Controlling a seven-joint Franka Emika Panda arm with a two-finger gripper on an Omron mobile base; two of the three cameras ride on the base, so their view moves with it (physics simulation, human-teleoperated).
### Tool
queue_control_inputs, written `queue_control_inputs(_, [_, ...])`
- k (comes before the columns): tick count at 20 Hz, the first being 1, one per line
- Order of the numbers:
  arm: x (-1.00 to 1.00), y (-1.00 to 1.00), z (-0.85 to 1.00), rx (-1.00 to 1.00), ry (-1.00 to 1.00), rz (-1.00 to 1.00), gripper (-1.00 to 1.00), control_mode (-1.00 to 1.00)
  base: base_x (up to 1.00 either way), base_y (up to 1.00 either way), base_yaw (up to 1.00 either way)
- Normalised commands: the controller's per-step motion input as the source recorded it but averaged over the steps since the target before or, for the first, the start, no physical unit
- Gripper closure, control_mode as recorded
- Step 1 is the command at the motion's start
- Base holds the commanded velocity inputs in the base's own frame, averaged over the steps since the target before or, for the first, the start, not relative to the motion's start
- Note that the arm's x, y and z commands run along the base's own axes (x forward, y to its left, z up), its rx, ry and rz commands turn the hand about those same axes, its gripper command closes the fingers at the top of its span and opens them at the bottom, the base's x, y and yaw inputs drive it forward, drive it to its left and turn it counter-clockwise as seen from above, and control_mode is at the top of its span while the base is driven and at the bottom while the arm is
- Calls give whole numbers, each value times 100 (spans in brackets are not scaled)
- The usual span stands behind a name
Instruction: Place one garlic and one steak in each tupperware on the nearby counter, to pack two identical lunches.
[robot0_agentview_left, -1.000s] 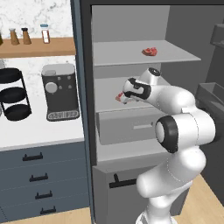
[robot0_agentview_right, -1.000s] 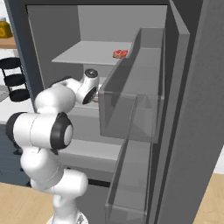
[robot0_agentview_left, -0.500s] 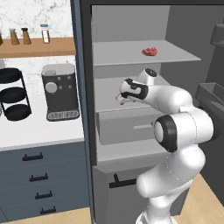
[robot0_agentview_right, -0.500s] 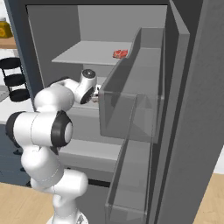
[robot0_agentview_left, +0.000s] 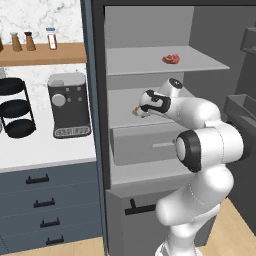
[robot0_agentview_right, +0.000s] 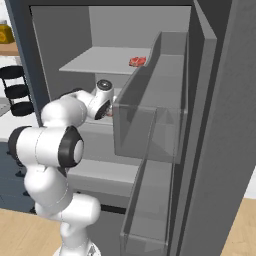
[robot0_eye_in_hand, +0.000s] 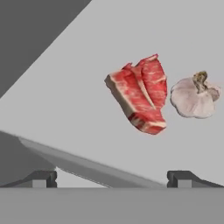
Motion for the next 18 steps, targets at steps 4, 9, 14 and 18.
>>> queue_control_inputs(4, [59,-5,0,0,1,-4,-100,-100,0,0,0])
queue_control_inputs(9, [43,4,-19,0,1,0,-100,-100,0,0,0])
queue_control_inputs(14, [16,9,-33,0,0,1,-100,-100,0,0,0])
queue_control_inputs(18, [15,13,-28,0,0,1,-100,-100,0,0,0])
